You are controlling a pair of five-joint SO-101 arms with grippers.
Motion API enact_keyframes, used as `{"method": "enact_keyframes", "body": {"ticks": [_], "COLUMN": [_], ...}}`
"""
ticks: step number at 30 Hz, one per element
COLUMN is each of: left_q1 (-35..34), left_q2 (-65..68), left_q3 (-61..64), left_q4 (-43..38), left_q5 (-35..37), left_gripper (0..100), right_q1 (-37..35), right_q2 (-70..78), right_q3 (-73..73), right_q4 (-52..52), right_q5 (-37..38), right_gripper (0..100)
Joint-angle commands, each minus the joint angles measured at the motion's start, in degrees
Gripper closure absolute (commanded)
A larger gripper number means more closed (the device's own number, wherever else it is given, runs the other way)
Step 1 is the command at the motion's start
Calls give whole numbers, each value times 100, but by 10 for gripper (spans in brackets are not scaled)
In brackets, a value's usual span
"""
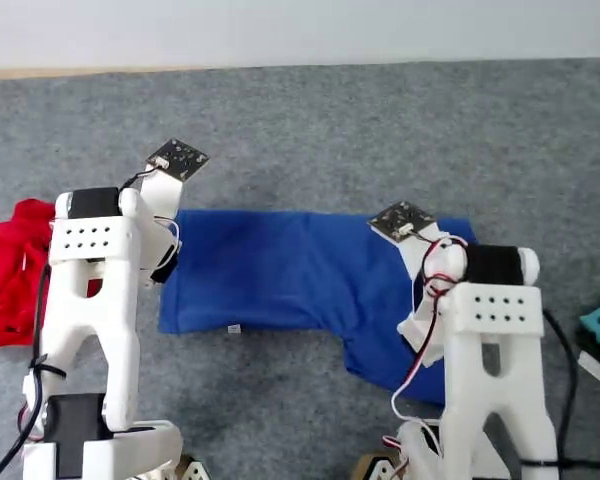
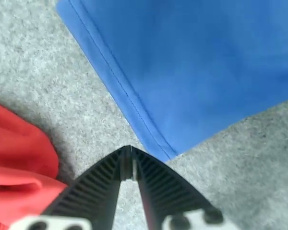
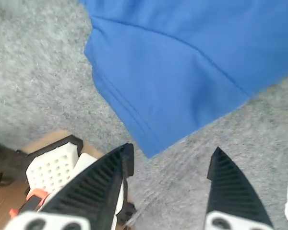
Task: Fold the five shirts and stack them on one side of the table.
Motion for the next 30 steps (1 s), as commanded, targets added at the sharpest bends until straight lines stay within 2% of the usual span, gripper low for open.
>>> {"method": "enact_keyframes", "body": {"ticks": [1, 3, 8, 12, 16, 20, 24, 30], "left_q1": [18, 18, 18, 185, 686, 1073, 1160, 1116], "left_q2": [-167, -167, -185, -220, -220, -220, -167, -176], "left_q3": [-13, -13, -22, -48, -48, -171, -321, -303], "left_q4": [-158, -255, -466, -334, -352, -475, -475, -440], "left_q5": [18, 53, 774, 1029, 1090, 1099, 1099, 1099], "left_gripper": [997, 997, 997, 997, 997, 997, 997, 997], "right_q1": [286, 505, 752, 769, 796, 1358, 1745, 1771], "right_q2": [-286, -295, -295, -356, -356, -585, -787, -1200], "right_q3": [-519, -668, -308, -255, -457, -501, -492, -501], "right_q4": [119, -84, -602, -189, 207, 92, 31, 75], "right_q5": [53, 44, 44, 70, 44, 35, 70, 44], "right_gripper": [745, 745, 755, 863, 900, 924, 928, 929]}}
